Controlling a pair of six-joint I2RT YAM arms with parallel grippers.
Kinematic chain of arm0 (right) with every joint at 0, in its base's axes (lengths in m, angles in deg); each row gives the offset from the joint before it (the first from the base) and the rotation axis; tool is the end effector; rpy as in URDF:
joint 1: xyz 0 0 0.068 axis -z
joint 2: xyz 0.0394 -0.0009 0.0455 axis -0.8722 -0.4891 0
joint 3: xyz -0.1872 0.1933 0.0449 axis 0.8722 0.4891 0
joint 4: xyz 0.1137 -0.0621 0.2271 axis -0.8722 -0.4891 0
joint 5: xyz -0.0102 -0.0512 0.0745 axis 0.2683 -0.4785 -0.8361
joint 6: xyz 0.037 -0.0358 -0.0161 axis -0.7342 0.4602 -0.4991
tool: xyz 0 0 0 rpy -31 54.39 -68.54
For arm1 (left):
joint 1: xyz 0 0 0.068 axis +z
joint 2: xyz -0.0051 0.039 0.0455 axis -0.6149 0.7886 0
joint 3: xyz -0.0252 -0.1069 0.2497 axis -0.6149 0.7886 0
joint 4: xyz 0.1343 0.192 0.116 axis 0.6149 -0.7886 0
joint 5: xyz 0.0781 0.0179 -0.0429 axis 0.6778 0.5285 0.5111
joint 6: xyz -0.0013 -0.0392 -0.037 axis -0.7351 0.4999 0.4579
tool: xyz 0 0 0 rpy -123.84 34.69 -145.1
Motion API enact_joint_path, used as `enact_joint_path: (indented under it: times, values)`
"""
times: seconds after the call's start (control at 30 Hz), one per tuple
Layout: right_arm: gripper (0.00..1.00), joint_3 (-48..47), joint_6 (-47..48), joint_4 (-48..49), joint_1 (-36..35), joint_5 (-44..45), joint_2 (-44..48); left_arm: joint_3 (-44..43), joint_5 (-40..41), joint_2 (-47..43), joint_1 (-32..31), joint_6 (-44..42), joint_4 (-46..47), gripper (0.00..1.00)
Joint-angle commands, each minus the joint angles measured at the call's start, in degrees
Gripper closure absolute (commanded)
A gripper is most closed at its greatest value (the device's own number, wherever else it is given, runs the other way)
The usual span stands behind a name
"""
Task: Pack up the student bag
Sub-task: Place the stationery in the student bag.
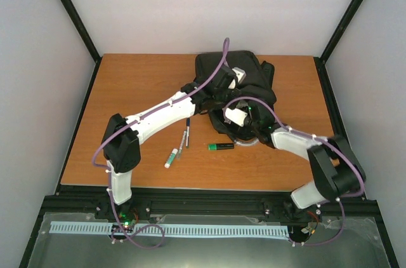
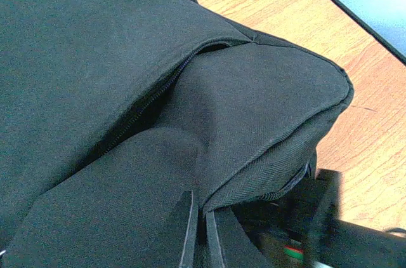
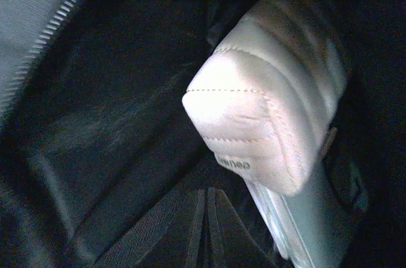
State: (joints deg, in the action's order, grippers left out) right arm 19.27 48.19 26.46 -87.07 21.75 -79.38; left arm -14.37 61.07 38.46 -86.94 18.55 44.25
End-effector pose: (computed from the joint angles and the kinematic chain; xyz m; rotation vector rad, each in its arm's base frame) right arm 0.2766 0.1390 0.1659 -1.4637 1.7174 -0.1967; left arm 0.2935 -0.3345 0.3077 0.6662 2.2066 -0.5158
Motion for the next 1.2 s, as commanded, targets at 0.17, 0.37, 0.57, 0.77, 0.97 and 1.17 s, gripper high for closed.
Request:
enact_joint_path:
  times: [0.17,0.37,0.57,0.77,0.97,1.17]
  values:
    - [0.89,7.3,-7.9,-14.7,-0.4,-5.8,22.5,-4.3,0.9,0.2,-0.6,-2.8,-1.2,0.99]
    - [0.65,4.4,-13.5,-29.1,2.0,-11.8,28.9,-2.9,0.5,0.6,-0.6,-3.6,-1.1,0.99]
    - [0.45,-3.4,-18.4,-41.8,7.8,-17.9,34.3,0.0,-0.9,1.3,-0.6,-2.9,0.2,0.99]
    - [0.01,-7.0,-27.6,-43.7,18.3,-23.0,38.2,5.3,-3.3,2.5,-0.6,-0.4,4.0,0.99]
    - [0.0,-10.9,-34.7,-42.7,29.0,-33.6,32.9,10.4,-10.0,2.3,-0.6,-1.4,6.6,0.96]
    - [0.0,-9.2,-36.3,-39.2,29.0,-39.4,27.7,12.7,-12.2,-0.9,-0.5,-4.1,6.2,0.49]
